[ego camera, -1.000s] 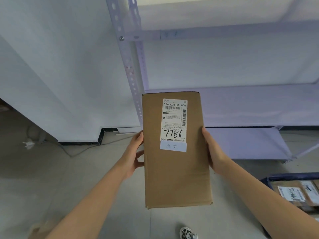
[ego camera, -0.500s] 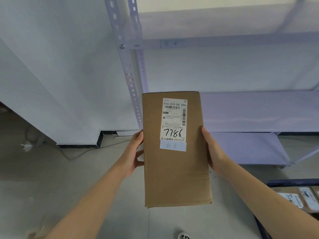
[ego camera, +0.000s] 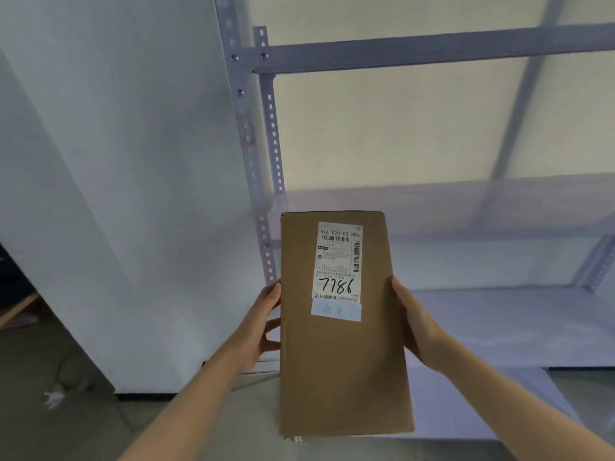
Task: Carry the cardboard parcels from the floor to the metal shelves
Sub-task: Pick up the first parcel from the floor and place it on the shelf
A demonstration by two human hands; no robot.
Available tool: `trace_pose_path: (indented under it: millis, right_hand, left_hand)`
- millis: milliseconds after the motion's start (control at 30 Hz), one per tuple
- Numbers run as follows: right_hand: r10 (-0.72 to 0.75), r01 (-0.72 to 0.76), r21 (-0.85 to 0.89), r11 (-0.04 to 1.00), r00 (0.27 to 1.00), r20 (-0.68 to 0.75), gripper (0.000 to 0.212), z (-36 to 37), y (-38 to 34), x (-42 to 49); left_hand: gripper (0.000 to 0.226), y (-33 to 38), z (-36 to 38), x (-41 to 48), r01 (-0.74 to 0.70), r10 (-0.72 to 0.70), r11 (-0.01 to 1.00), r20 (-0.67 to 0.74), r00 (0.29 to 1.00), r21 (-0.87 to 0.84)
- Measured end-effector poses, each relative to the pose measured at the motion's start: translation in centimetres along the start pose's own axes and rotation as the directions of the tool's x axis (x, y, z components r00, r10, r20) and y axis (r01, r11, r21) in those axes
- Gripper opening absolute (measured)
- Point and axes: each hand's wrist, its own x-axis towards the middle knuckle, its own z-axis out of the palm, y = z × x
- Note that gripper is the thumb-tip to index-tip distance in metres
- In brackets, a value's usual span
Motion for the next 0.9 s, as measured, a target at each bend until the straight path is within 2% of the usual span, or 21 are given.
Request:
trace_pose_path:
  millis: [167,267,367,500,633,733,833,900]
  right_hand:
    - [-0.101,0.099,-0.049,0.994,0.994,-0.034,0.067,-0.7,-5.1,-0.3]
    - [-0.139,0.133,-0.104,0.986,0.989,-0.051,0.067,-1.1,-9.1,-0.4]
    - [-0.121,0.108,-0.16,0.981,0.99,-0.077,0.074,-1.4,-12.6,0.6]
    - [-0.075,0.048,-0.227,0.973,0.991,-0.113,0.074,-2.5,-15.5,3.5]
    - [-0.041,0.004,-0.288,0.958,0.992,-0.122,0.069,-4.6,-17.9,8.1]
    - [-0.026,-0.01,-0.316,0.949,0.994,-0.11,0.068,-5.8,-19.9,11.8]
    - [0.009,-0.044,-0.33,0.943,0.994,-0.109,0.075,-6.7,-21.0,15.6]
    - [0.035,-0.071,-0.331,0.941,0.993,-0.114,0.076,-7.0,-21.6,18.1]
  left_hand:
    - [0.074,5.1,1.0,-0.1,-0.054,0.057,0.996,-0.039,0.998,0.074]
    - [0.063,8.6,1.6,0.7,-0.102,0.107,0.99,-0.048,0.993,0.097]
    - [0.061,11.4,2.2,2.4,-0.119,0.127,0.985,-0.061,0.99,0.122]
    - [0.076,13.0,2.7,6.8,-0.074,0.088,0.981,-0.072,0.993,0.177]
    - [0.051,15.0,4.0,11.6,-0.131,0.147,0.978,-0.09,0.985,0.163]
    - [0.049,16.7,4.4,15.1,-0.176,0.192,0.967,-0.071,0.979,0.185]
    - [0.043,17.5,3.7,19.0,-0.208,0.234,0.958,-0.117,0.965,0.196]
    - [0.035,17.8,3.3,21.4,-0.179,0.201,0.97,-0.123,0.972,0.167]
